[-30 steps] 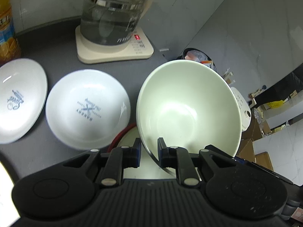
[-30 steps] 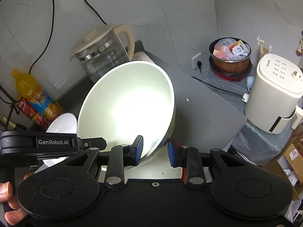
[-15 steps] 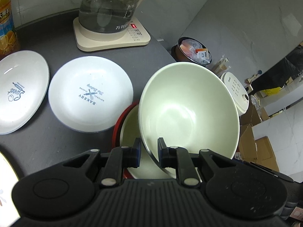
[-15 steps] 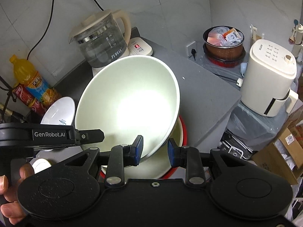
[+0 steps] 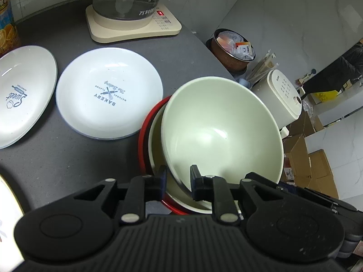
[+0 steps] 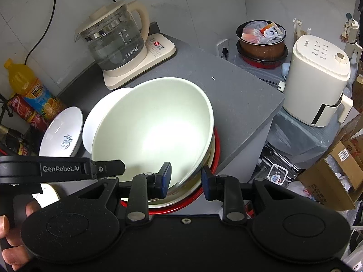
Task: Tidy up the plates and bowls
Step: 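Open both grippers and lift away from the bowl stack, then move both grippers over to the white plates near the bottles, then close both grippers on the rim of the white 'Sweet' plate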
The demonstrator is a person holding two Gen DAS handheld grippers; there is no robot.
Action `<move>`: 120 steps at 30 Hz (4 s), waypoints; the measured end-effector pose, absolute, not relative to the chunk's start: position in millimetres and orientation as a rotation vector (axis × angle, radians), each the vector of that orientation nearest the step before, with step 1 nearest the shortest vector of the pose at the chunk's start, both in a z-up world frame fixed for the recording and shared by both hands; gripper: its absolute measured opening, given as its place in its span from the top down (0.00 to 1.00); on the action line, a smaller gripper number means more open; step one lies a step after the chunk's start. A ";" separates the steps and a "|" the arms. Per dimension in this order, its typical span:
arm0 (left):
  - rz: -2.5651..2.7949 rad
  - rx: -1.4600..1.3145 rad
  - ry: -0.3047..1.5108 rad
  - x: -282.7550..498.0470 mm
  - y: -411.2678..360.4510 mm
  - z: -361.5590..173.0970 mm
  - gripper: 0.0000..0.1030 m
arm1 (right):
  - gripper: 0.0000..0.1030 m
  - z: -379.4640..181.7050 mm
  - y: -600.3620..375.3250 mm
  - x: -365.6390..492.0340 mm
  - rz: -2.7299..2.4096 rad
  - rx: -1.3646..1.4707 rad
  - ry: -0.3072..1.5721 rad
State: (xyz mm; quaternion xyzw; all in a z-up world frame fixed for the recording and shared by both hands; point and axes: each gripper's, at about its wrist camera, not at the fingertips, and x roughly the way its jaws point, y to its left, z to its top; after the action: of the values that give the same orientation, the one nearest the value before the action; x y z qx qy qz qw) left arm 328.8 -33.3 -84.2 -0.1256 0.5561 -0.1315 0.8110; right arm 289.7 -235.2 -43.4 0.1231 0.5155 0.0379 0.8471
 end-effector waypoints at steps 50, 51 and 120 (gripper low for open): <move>0.151 -0.363 1.082 229.4 114.9 -56.3 0.25 | 0.09 -10.7 -106.5 283.7 0.493 0.039 1.027; 0.161 -0.371 1.084 226.3 117.5 -56.8 0.25 | 0.09 -10.0 -102.9 282.3 0.498 0.029 1.028; 0.699 -0.851 0.910 307.3 205.6 -101.4 0.46 | 0.20 -82.4 27.9 490.8 0.834 -0.299 1.128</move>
State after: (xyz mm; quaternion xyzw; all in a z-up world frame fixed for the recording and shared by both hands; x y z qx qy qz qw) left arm 307.3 205.6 -101.4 -0.3901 0.4173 0.3207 0.7555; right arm 490.8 27.9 -82.4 -0.1369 0.5168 0.3823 0.7537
